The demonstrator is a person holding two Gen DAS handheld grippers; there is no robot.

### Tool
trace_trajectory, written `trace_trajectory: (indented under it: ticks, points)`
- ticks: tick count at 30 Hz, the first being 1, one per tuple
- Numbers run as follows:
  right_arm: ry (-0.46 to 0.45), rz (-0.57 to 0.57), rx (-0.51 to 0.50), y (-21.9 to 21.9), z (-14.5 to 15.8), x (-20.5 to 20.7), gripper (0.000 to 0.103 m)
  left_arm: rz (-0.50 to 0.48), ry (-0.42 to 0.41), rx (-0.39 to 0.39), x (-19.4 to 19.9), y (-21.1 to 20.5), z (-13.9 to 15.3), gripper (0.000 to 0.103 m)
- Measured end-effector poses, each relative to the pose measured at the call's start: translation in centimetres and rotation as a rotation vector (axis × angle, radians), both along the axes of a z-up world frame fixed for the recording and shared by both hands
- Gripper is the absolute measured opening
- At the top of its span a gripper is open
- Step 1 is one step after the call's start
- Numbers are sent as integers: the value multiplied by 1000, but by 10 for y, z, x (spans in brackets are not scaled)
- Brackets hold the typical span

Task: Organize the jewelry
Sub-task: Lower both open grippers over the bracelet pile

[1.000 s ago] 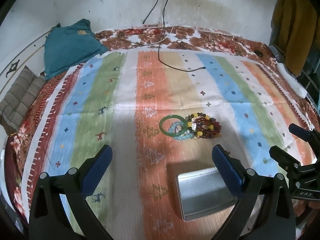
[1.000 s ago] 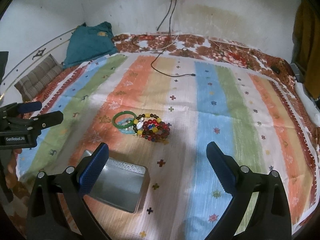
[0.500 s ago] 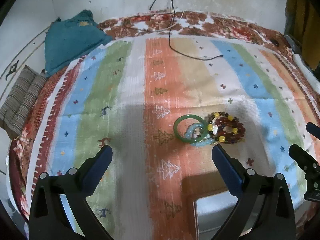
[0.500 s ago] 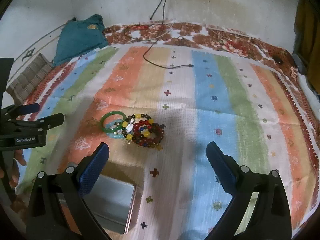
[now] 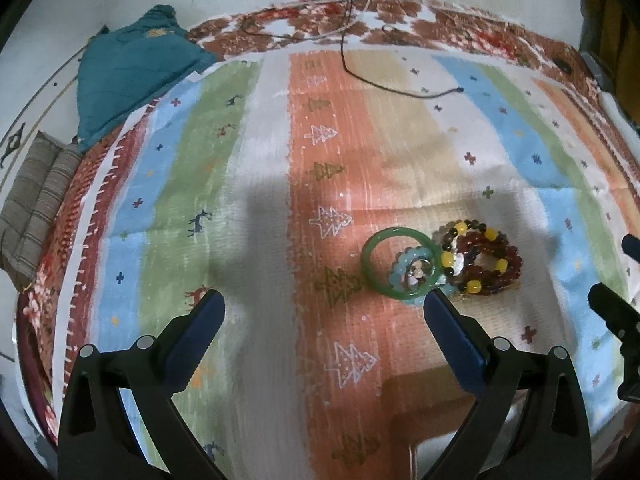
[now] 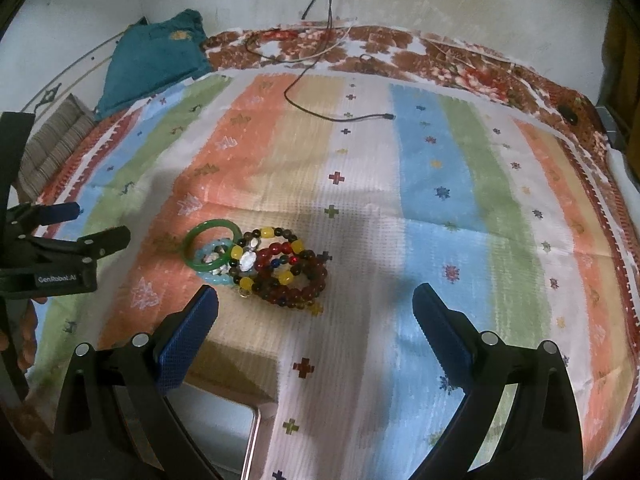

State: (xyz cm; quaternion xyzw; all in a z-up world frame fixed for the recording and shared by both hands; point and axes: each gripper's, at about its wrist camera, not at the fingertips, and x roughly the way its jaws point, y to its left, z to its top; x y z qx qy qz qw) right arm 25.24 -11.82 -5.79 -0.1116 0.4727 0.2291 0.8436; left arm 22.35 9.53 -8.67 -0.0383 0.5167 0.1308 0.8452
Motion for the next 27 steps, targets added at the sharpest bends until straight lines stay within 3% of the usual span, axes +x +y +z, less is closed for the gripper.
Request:
trace_trajectory:
  ticks: [9,17,27]
  points:
    - [32,-9,-24,5,-18,20,99,-5,62,-38,21,9,-28,97]
    - [63,1,-47,18,-37,39,99,5,67,-68,37,16,-40,97]
    - [77,-8,-77,32,-56,58,98,-21,112,-71,54,17,-60,90]
